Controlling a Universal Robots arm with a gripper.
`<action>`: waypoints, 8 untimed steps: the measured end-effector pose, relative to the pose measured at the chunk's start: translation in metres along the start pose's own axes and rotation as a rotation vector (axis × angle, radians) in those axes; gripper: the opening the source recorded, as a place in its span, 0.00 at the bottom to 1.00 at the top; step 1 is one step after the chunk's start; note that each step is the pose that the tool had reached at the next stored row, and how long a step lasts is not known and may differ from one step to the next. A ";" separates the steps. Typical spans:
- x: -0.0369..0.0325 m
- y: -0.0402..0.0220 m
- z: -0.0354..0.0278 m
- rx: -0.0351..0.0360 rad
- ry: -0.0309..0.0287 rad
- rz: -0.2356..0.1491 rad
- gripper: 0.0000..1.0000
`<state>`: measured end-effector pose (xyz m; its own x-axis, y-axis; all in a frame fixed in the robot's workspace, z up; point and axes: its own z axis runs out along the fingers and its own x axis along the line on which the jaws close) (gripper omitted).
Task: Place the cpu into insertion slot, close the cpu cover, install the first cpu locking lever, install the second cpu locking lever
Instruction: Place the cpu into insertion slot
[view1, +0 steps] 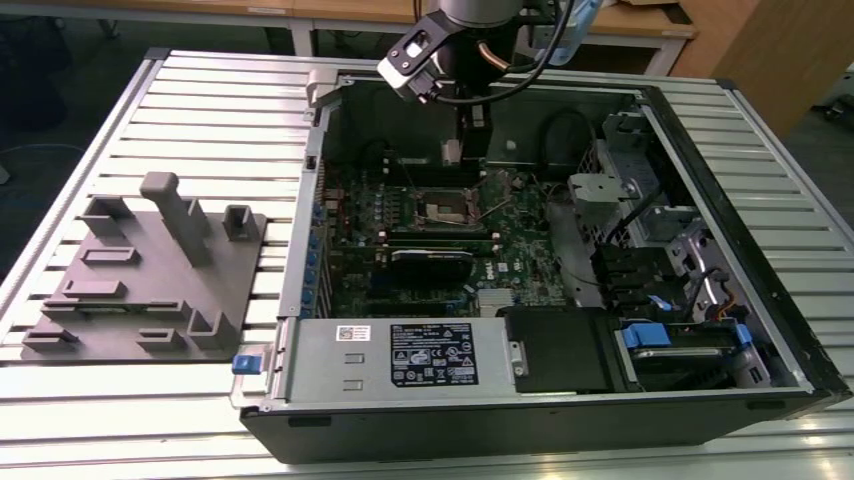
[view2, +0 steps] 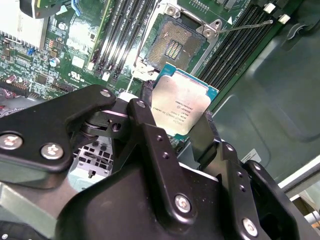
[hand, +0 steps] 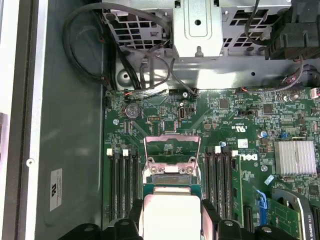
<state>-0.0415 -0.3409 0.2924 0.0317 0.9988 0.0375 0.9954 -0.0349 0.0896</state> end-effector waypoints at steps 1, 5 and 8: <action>0.0000 0.0000 0.0000 0.0000 0.0000 0.000 0.54; 0.0000 0.0000 0.0000 0.0000 -0.0002 0.002 0.54; 0.0000 0.0000 0.0000 0.0000 -0.0002 0.002 0.54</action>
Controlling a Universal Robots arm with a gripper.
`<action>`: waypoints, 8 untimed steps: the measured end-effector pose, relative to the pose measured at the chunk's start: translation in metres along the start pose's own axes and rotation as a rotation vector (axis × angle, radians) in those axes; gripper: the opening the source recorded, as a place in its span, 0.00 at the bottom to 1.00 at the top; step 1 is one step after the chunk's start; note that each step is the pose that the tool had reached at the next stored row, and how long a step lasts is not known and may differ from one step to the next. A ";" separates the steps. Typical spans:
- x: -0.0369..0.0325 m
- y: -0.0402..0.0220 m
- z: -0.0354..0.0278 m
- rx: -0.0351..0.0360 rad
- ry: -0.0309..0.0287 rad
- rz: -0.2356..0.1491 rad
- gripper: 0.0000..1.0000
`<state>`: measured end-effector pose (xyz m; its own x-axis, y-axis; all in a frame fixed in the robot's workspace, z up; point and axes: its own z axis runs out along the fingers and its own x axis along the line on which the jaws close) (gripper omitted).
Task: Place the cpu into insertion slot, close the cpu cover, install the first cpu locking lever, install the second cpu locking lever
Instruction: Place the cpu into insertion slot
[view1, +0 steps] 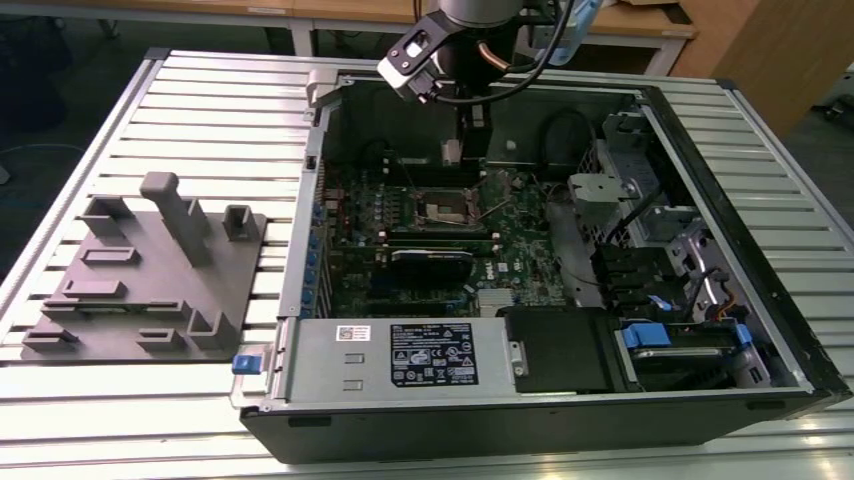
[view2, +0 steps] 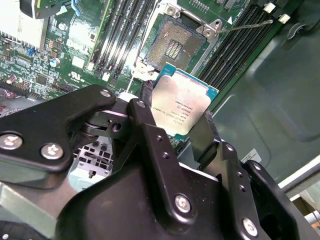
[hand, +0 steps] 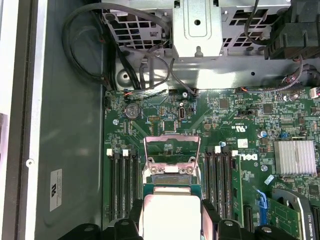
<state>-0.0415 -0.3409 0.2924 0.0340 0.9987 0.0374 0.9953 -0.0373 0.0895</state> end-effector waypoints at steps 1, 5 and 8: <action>0.0000 0.0000 0.0000 -0.0001 0.0001 0.000 0.54; 0.0000 0.0000 0.0000 -0.0001 0.0000 0.001 0.54; -0.0001 -0.0008 0.0023 0.0001 0.0003 -0.001 0.54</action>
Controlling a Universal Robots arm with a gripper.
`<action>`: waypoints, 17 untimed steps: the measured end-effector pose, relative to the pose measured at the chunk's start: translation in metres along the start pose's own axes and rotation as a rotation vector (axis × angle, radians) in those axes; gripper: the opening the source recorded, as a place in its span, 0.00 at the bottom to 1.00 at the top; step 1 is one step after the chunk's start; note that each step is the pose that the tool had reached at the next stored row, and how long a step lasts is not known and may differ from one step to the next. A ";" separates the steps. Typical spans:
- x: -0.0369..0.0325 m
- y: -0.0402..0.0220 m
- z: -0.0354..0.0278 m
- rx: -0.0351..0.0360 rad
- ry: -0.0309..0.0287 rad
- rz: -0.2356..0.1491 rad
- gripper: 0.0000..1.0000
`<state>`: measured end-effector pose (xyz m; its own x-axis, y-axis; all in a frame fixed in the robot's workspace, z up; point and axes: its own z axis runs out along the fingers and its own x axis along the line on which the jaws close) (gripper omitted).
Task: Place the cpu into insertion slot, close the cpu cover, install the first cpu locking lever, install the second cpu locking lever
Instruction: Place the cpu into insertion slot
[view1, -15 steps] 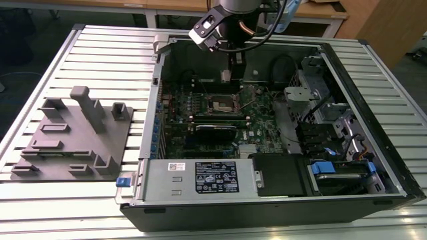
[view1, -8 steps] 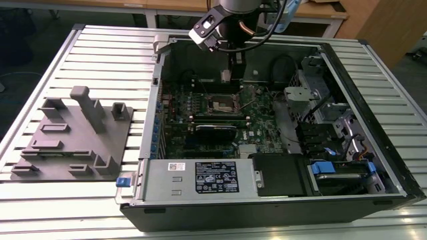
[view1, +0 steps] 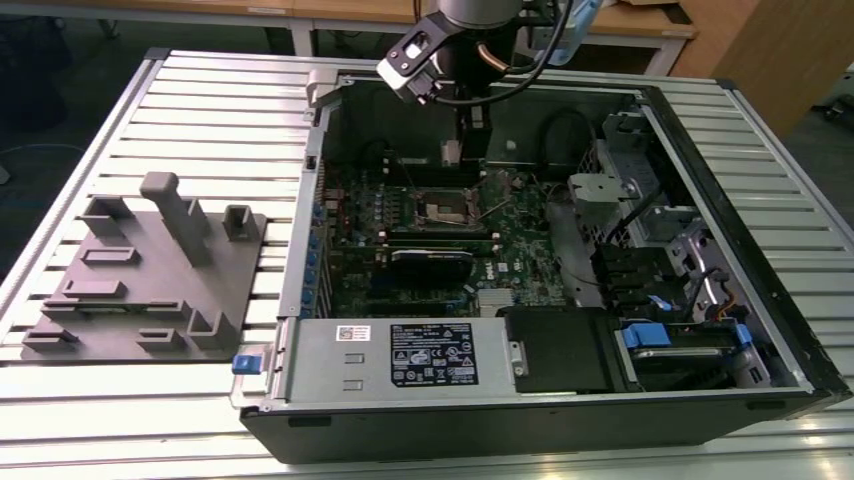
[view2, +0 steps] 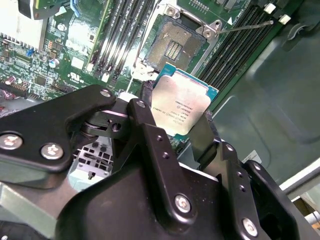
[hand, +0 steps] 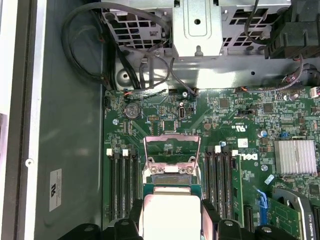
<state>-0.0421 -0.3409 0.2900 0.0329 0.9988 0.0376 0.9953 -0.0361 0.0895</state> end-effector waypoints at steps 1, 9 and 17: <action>-0.0001 -0.0004 0.0017 0.0002 0.0014 -0.006 0.54; -0.0007 -0.0031 0.0160 0.0071 0.0100 -0.097 0.54; -0.0015 -0.0075 0.0359 0.0115 0.0029 -0.036 0.54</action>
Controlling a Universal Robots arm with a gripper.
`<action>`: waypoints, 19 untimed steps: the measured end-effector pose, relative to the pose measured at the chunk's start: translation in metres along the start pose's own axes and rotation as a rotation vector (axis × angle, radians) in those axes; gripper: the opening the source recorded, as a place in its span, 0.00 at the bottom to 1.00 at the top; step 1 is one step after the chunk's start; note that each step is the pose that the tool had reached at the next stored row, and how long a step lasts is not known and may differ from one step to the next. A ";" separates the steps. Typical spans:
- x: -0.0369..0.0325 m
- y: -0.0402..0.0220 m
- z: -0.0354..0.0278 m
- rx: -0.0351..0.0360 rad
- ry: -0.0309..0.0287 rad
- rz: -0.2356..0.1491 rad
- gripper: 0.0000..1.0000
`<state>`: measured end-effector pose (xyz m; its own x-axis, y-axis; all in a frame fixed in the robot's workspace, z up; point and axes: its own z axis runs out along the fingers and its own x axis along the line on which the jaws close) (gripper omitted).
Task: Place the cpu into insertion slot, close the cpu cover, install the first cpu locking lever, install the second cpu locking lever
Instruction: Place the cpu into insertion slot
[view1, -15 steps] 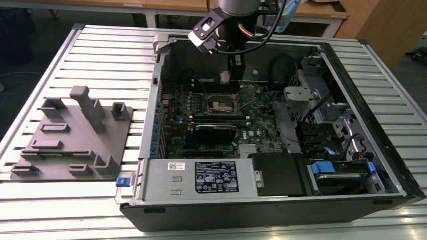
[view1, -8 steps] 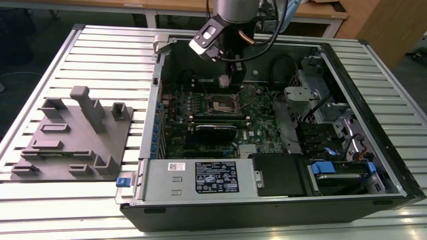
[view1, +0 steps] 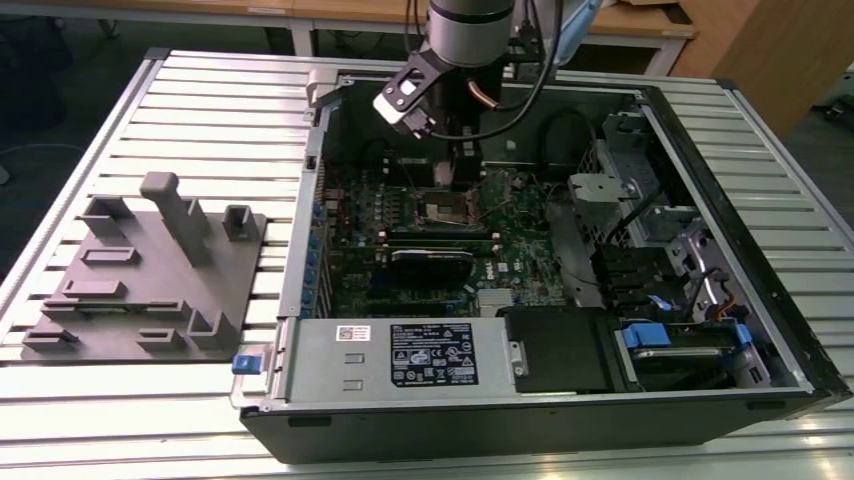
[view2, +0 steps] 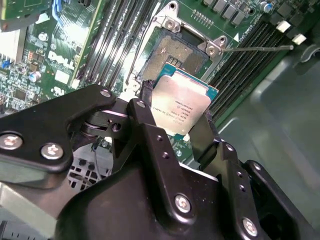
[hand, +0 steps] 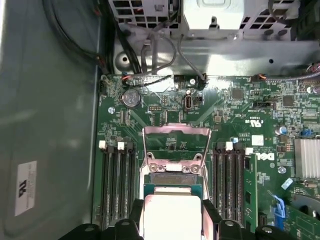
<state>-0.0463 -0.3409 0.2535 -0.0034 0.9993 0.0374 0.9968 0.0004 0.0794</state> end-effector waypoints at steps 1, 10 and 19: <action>-0.0001 -0.0004 0.0014 0.0002 -0.0001 0.000 0.54; -0.0001 -0.0009 0.0037 0.0003 -0.0001 0.000 0.54; -0.0003 -0.0013 0.0080 0.0003 0.0000 0.000 0.54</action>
<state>-0.0470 -0.3409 0.2455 -0.0032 0.9993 0.0375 0.9969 0.0002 0.0791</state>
